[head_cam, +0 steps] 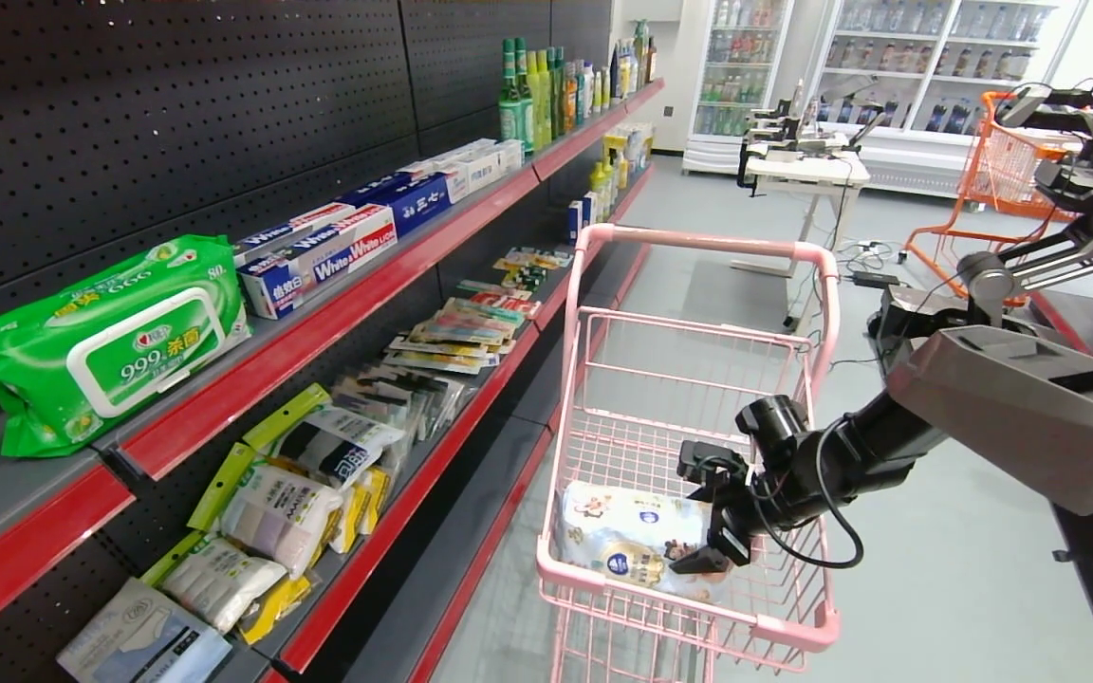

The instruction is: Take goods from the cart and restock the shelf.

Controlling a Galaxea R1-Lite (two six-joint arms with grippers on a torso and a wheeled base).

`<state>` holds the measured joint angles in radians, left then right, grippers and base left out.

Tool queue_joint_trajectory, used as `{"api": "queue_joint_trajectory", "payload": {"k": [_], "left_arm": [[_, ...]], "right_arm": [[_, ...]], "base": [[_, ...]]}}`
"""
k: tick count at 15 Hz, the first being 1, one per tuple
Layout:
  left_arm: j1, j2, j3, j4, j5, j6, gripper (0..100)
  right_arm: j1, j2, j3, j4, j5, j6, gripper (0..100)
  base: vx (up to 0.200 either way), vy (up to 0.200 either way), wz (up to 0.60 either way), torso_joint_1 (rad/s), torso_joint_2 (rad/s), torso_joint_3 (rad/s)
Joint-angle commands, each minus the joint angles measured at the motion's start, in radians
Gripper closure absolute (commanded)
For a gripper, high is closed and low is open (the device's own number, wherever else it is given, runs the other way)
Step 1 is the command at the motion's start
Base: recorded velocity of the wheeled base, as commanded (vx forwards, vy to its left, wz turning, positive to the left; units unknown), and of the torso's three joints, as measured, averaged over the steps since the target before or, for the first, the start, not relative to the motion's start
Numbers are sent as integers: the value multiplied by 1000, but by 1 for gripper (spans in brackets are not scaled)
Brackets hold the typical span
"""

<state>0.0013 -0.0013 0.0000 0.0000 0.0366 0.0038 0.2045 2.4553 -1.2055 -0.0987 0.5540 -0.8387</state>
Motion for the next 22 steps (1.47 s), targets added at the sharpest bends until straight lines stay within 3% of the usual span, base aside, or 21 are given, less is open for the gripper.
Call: {"api": "queue_joint_trajectory", "payload": {"k": [1,9,10,14,18,20,22], "left_arm": [[0,1,0,0,0,-1,0],[0,1,0,0,0,1,0],[0,1,0,0,0,-1,0],[0,1,0,0,0,-1,0],[0,1,0,0,0,-1,0],[0,1,0,0,0,-1,0],[0,1,0,0,0,-1,0]], "right_arm": [[6,25,-3,-16,0,0,0],[19,39,-3,-26,-42,3,0],[19,39,-3,-26,-42,4,100],[15,24,9,-55,-42,17,100],[10,-87,40,-42,-54,136,100],[7,-211,52,-42,-140,251,100],[-23,-303,89,-41,-204,265,100]], "base": [[0,0,0,0,0,0],[0,0,0,0,0,0],[0,0,0,0,0,0],[0,0,0,0,0,0],[0,0,0,0,0,0],[0,0,0,0,0,0],[0,0,0,0,0,0]]}}
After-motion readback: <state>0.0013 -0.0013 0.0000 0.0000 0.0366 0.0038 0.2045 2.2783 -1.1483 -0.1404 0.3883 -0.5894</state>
